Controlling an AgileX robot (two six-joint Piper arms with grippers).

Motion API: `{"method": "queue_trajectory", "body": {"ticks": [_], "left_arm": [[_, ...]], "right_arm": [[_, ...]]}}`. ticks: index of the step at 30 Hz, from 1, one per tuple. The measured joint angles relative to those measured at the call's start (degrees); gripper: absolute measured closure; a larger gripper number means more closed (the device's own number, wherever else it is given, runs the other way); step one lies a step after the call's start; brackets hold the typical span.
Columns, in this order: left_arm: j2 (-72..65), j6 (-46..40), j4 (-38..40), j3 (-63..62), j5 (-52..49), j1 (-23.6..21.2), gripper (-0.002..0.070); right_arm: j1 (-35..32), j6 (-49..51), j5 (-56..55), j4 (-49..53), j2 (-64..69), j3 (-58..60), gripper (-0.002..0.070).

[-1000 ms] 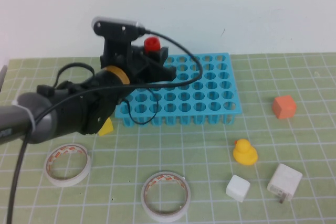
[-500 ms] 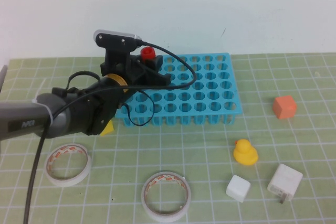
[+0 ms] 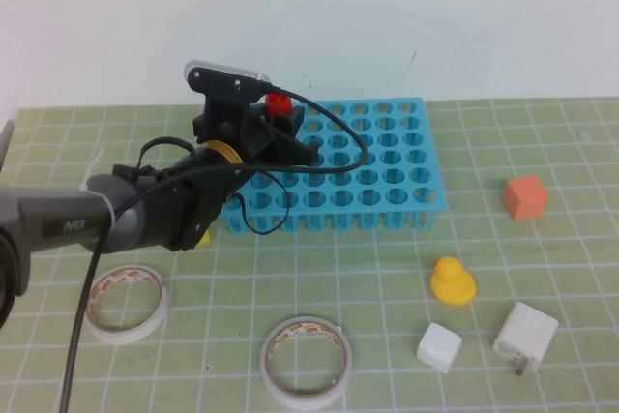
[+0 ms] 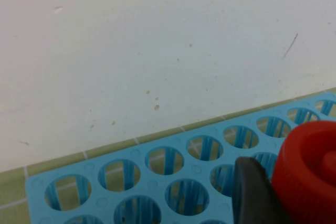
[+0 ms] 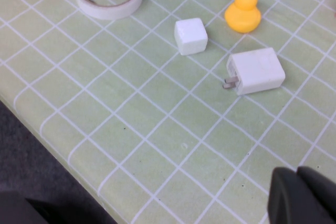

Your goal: Place the test tubes

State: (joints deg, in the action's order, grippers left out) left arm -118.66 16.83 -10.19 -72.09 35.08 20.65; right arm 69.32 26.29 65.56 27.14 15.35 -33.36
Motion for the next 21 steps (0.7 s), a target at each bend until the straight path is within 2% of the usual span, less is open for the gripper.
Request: {"method": "queue_trajectory", "body": {"ticks": [21], "left_arm": [[-0.2,-2.8,0.1,0.0,0.1,-0.3,0.0445]], "right_arm": [[0.0,0.0,0.2,0.0,-0.1,0.0,0.0678]]}}
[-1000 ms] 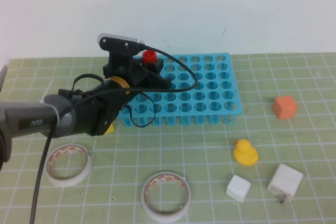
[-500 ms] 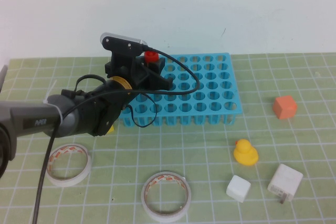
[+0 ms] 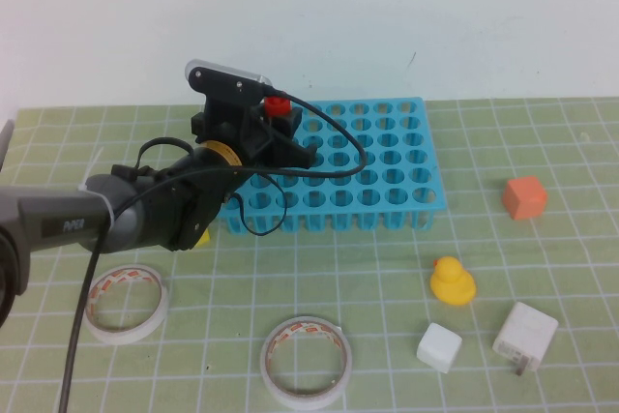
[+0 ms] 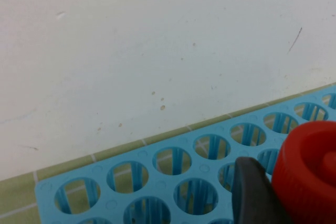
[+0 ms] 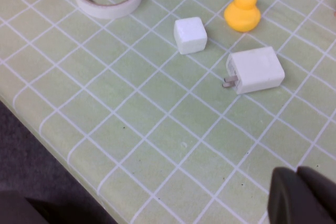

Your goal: Place the test tubes

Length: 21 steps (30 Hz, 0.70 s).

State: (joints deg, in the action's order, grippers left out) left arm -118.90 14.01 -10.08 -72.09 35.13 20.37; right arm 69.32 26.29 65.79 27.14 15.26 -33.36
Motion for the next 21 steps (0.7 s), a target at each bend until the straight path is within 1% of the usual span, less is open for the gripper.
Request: {"method": "queue_trajectory", "body": {"ticks": [10,16,21], "left_arm": [[0.0,-0.1,-0.1,0.0,0.0,0.0,0.0445],[-0.9,1.3,-4.6,0.0,1.1,-0.2,0.0445],[-1.3,1.5,-5.4,-0.1,2.3,-0.3,0.0445]], "right_arm": [[0.0,0.0,0.0,0.0,0.0,0.0,0.0678],[0.0,0.0,0.0,0.0,0.0,0.0,0.0678],[0.0,0.0,0.0,0.0,0.0,0.0,0.0678]]}}
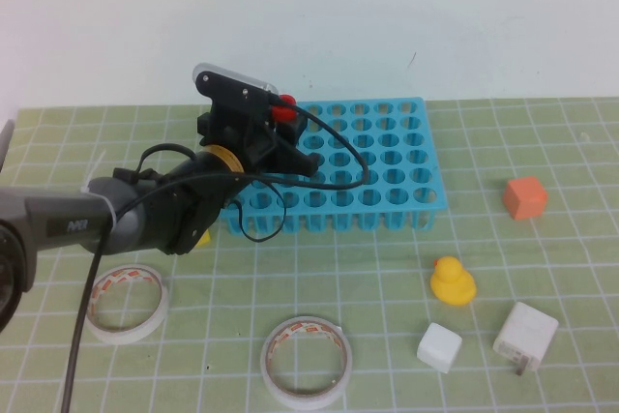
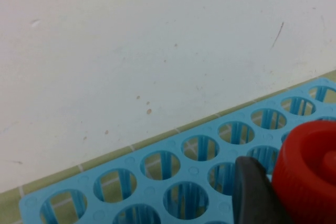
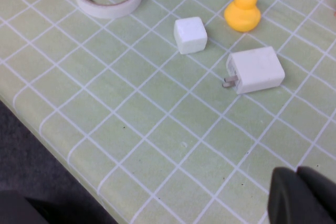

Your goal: Place the test tubes

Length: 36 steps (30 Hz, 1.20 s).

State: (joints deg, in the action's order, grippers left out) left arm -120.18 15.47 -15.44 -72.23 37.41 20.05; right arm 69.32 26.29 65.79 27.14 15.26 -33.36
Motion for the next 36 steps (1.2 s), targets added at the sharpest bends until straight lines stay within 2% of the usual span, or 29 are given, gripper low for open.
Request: {"method": "queue_trajectory", "body": {"ticks": [6,11,13,23,27,30,33,36], "left_arm": [[-0.4,-0.2,0.0,0.0,1.0,0.0,0.0428],[-0.4,2.2,-0.2,0.0,1.0,0.0,0.0291],[-0.4,2.2,-0.3,-0.1,1.0,0.0,0.0263],[2.1,-0.4,2.1,0.1,-1.2,0.0,0.0242],[6.7,-2.8,2.5,0.1,-3.2,0.0,0.0301],[12.1,-5.0,2.5,0.1,-7.4,-0.2,0.0415],[18.1,-7.5,2.5,0.1,-13.1,-0.6,0.0569],[24.0,-8.6,2.1,0.1,-18.3,-0.6,0.0643]], "right_arm": [[0.0,0.0,0.0,0.0,0.0,0.0,0.0678],[0.0,0.0,0.0,0.0,0.0,0.0,0.0678],[0.0,0.0,0.0,0.0,0.0,0.0,0.0678],[0.0,0.0,0.0,0.0,0.0,0.0,0.0678],[0.0,0.0,0.0,0.0,0.0,0.0,0.0678],[0.0,0.0,0.0,0.0,0.0,0.0,0.0678],[0.0,0.0,0.0,0.0,0.0,0.0,0.0678],[0.0,0.0,0.0,0.0,0.0,0.0,0.0678]]}}
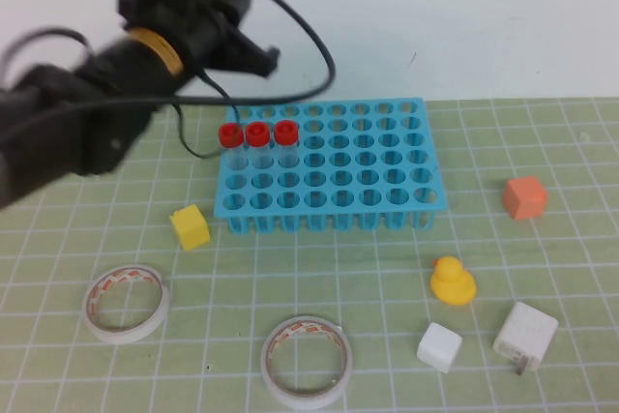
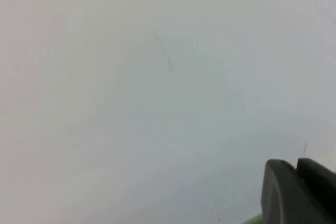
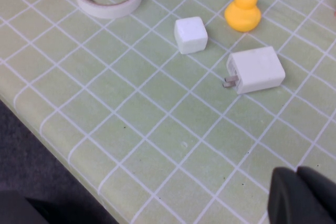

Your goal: Place the test tubes

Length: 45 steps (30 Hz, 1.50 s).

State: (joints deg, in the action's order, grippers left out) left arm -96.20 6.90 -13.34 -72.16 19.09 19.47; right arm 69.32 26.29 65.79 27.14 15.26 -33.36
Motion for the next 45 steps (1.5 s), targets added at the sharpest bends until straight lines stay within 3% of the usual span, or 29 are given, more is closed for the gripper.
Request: {"method": "queue_trajectory", "body": {"ticks": [9,19,32,45], "left_arm": [[19.1,-0.5,-4.7,0.6,-14.3,0.0,0.0673],[34.3,-2.3,-7.1,10.9,-16.2,-0.4,0.0675],[52.3,-3.2,-7.7,34.6,-16.9,-0.5,0.0675],[83.5,4.4,-7.6,46.2,-30.1,-0.5,0.0675]], "right_arm": [[0.0,0.0,0.0,0.0,0.0,0.0,0.0678],[0.0,0.0,0.0,0.0,0.0,0.0,0.0678],[0.0,0.0,0.0,0.0,0.0,0.0,0.0678],[0.0,0.0,0.0,0.0,0.0,0.0,0.0678]]}}
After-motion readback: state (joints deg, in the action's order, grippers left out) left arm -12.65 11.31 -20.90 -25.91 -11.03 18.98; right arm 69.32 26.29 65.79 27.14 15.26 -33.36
